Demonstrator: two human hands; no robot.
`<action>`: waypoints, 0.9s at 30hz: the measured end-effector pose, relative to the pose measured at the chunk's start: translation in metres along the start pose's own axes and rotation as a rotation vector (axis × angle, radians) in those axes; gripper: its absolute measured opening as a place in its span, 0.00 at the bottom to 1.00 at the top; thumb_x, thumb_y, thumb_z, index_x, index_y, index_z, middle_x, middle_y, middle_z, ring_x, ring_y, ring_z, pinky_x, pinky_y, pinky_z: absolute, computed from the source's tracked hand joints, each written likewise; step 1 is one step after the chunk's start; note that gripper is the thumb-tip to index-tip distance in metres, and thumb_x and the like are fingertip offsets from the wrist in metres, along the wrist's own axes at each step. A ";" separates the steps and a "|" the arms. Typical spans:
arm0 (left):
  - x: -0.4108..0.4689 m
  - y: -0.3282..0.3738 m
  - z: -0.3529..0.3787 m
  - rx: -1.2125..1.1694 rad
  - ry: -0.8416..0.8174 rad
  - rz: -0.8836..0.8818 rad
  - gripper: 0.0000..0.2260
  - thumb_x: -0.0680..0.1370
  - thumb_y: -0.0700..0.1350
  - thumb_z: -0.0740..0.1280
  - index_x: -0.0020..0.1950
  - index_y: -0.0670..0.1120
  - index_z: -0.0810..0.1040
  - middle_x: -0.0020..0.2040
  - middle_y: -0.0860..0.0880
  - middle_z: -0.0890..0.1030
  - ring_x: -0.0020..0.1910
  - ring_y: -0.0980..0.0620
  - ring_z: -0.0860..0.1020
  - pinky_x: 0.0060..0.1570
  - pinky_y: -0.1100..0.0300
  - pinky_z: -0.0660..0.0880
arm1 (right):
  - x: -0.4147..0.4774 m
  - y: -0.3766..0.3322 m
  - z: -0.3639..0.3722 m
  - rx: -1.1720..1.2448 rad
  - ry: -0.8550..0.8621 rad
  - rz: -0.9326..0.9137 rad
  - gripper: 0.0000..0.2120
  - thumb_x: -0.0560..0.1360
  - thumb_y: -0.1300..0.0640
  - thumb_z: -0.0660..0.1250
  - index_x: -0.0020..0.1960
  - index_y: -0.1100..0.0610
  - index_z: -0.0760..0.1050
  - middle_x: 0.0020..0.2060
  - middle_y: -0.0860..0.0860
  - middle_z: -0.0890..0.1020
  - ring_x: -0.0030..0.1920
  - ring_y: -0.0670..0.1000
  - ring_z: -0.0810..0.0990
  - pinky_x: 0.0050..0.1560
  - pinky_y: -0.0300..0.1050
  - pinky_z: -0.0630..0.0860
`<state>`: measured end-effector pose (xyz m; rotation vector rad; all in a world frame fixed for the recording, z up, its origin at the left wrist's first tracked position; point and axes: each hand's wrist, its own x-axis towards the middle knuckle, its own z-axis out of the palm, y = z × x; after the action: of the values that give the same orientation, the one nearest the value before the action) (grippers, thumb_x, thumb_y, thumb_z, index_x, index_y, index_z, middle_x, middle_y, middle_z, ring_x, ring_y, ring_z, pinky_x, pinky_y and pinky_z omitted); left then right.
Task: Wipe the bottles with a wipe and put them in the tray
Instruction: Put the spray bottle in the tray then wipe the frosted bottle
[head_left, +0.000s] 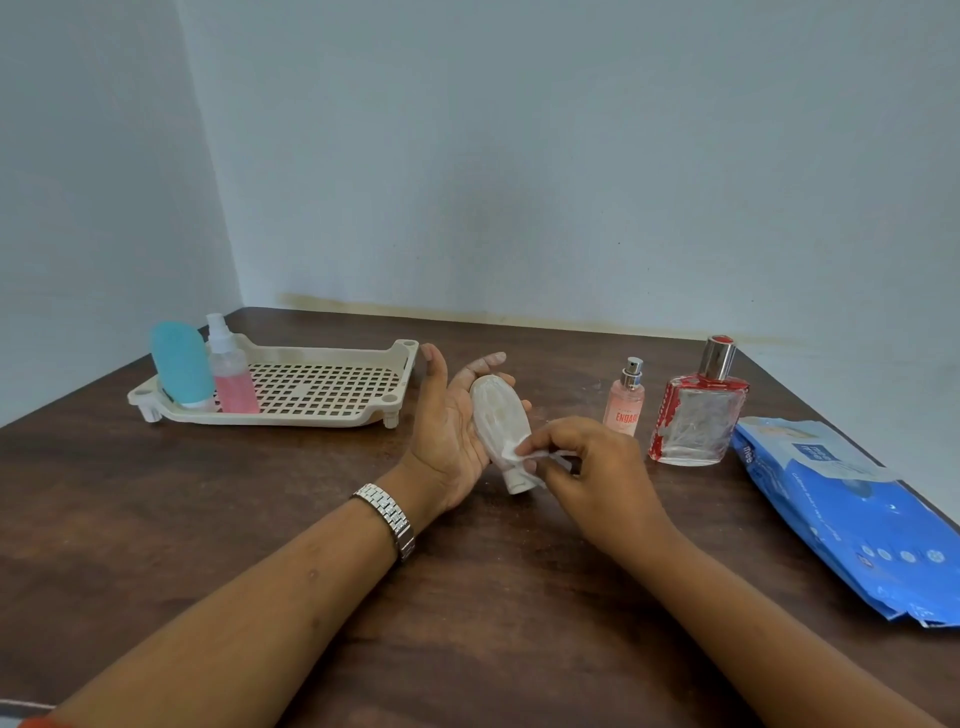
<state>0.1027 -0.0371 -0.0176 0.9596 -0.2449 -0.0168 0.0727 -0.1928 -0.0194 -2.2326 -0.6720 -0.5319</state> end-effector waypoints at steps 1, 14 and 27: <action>0.000 0.000 0.000 0.014 0.000 0.006 0.39 0.68 0.72 0.51 0.64 0.44 0.73 0.49 0.46 0.74 0.46 0.46 0.77 0.50 0.50 0.77 | -0.001 0.001 -0.002 -0.002 -0.010 -0.002 0.09 0.71 0.63 0.71 0.46 0.50 0.82 0.44 0.40 0.79 0.47 0.35 0.75 0.47 0.24 0.70; -0.001 -0.001 0.004 0.041 -0.057 -0.001 0.39 0.68 0.71 0.50 0.65 0.43 0.72 0.45 0.47 0.76 0.43 0.47 0.78 0.47 0.51 0.77 | -0.001 -0.003 -0.005 -0.045 -0.028 -0.072 0.09 0.71 0.64 0.70 0.46 0.51 0.82 0.46 0.41 0.78 0.48 0.37 0.76 0.48 0.25 0.71; -0.003 -0.002 0.006 0.061 -0.055 -0.026 0.40 0.69 0.72 0.49 0.65 0.42 0.71 0.45 0.47 0.74 0.38 0.53 0.77 0.40 0.58 0.77 | 0.002 -0.013 -0.001 -0.068 -0.029 -0.103 0.08 0.71 0.60 0.72 0.49 0.52 0.81 0.46 0.40 0.76 0.46 0.35 0.73 0.47 0.24 0.70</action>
<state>0.0982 -0.0428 -0.0161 1.0243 -0.2845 -0.0601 0.0657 -0.1851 -0.0108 -2.2820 -0.7977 -0.5820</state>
